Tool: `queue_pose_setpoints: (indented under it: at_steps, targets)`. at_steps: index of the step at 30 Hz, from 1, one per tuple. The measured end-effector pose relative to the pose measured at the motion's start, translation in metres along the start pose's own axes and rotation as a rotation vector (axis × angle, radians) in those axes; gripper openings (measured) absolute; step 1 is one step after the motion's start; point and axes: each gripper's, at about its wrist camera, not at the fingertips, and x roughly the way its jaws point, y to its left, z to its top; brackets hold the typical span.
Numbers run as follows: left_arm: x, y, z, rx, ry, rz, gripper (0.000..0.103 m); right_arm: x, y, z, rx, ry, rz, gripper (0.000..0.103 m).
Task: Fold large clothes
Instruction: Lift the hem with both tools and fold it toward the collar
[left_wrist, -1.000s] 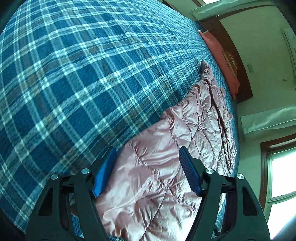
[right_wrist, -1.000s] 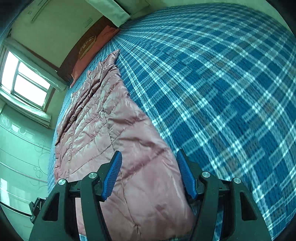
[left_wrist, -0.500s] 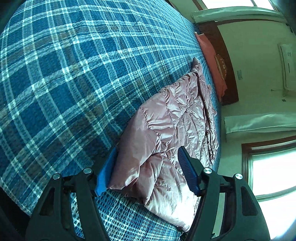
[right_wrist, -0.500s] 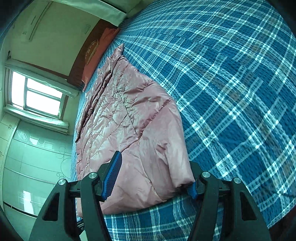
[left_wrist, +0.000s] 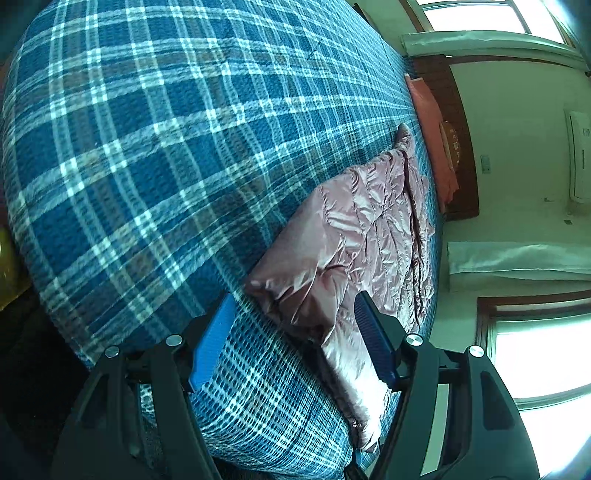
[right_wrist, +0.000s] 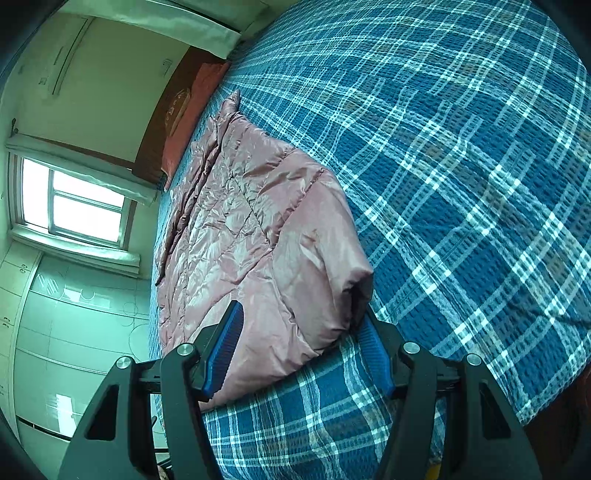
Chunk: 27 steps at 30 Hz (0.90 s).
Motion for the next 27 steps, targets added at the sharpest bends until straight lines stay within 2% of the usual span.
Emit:
queue_pose_setpoints:
  at_steps: [6, 8, 11, 13, 14, 15, 17, 19, 22, 27]
  targets:
    - [0.014, -0.007, 0.001, 0.05, 0.012, -0.052, 0.067, 0.002, 0.005, -0.014, 0.005, 0.011, 0.021, 0.062]
    - [0.024, -0.015, 0.002, 0.081, 0.007, -0.036, 0.067, 0.006, 0.009, -0.014, 0.007, 0.005, 0.031, 0.063]
    - [0.031, -0.025, 0.004, 0.098, 0.0, -0.055, 0.066, 0.013, 0.013, -0.011, 0.019, -0.007, 0.067, 0.063]
    - [0.035, -0.031, 0.005, 0.101, 0.005, -0.071, 0.053, 0.019, 0.017, -0.008, 0.023, -0.02, 0.081, 0.063]
    - [0.038, -0.034, 0.005, 0.107, 0.006, -0.074, 0.05, 0.021, 0.019, -0.007, 0.02, -0.029, 0.086, 0.063]
    - [0.04, -0.038, 0.006, 0.125, 0.001, -0.074, 0.045, 0.025, 0.021, -0.005, 0.012, -0.037, 0.083, 0.06]
    - [0.043, -0.044, 0.008, 0.167, -0.012, -0.067, 0.035, 0.033, 0.026, -0.002, -0.004, -0.041, 0.072, 0.044]
    - [0.045, -0.047, 0.011, 0.2, -0.02, -0.07, 0.015, 0.037, 0.027, 0.001, -0.004, -0.042, 0.075, 0.02]
    - [0.042, -0.055, 0.018, 0.214, -0.031, -0.094, 0.01, 0.03, 0.036, 0.009, -0.023, -0.076, 0.119, 0.013]
    - [0.039, -0.094, 0.034, 0.278, -0.071, -0.154, 0.008, 0.018, 0.076, 0.03, -0.106, -0.131, 0.193, 0.012]
